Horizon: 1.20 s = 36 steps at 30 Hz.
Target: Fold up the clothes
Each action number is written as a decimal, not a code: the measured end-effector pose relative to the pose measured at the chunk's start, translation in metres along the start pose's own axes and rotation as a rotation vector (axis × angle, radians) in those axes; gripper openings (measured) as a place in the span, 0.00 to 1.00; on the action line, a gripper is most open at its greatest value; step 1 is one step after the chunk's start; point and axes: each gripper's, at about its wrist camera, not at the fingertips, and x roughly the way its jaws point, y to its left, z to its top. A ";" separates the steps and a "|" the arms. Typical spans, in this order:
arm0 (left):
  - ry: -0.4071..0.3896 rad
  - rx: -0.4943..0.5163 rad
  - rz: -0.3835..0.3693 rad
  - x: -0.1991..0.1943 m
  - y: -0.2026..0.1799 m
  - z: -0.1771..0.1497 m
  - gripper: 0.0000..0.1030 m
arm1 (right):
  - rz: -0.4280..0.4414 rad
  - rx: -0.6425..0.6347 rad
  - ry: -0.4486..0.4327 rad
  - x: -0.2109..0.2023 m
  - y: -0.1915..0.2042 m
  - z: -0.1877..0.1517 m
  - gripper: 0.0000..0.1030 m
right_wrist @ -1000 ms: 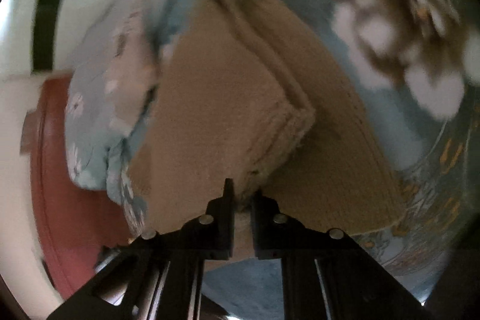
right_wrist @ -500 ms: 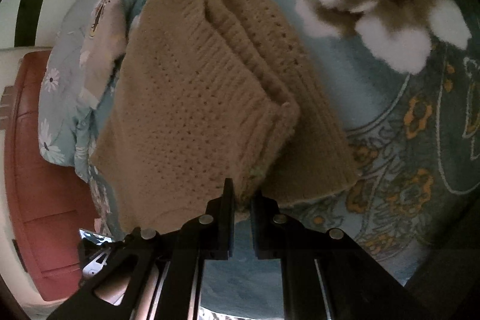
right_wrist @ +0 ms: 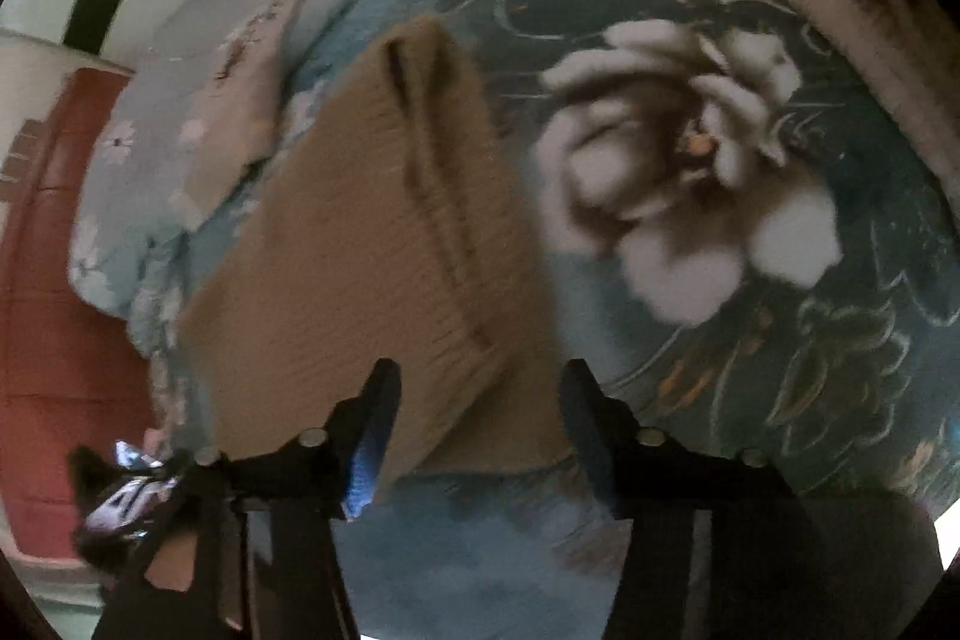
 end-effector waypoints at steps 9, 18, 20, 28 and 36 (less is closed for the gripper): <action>0.151 0.294 0.103 0.076 -0.075 -0.022 0.38 | 0.066 0.075 0.048 0.040 -0.017 0.010 0.60; 0.135 0.356 0.091 0.065 -0.080 -0.023 0.37 | 0.030 0.077 0.049 0.049 -0.008 0.005 0.35; 0.108 0.337 0.073 0.051 -0.071 -0.020 0.38 | 0.034 0.089 0.057 0.050 -0.007 0.005 0.23; -0.011 0.259 -0.004 -0.011 -0.033 -0.007 0.38 | -0.014 -0.067 -0.008 0.014 0.068 0.009 0.19; -0.240 0.171 -0.107 -0.098 0.020 0.025 0.38 | -0.084 -0.482 -0.068 0.001 0.220 -0.008 0.18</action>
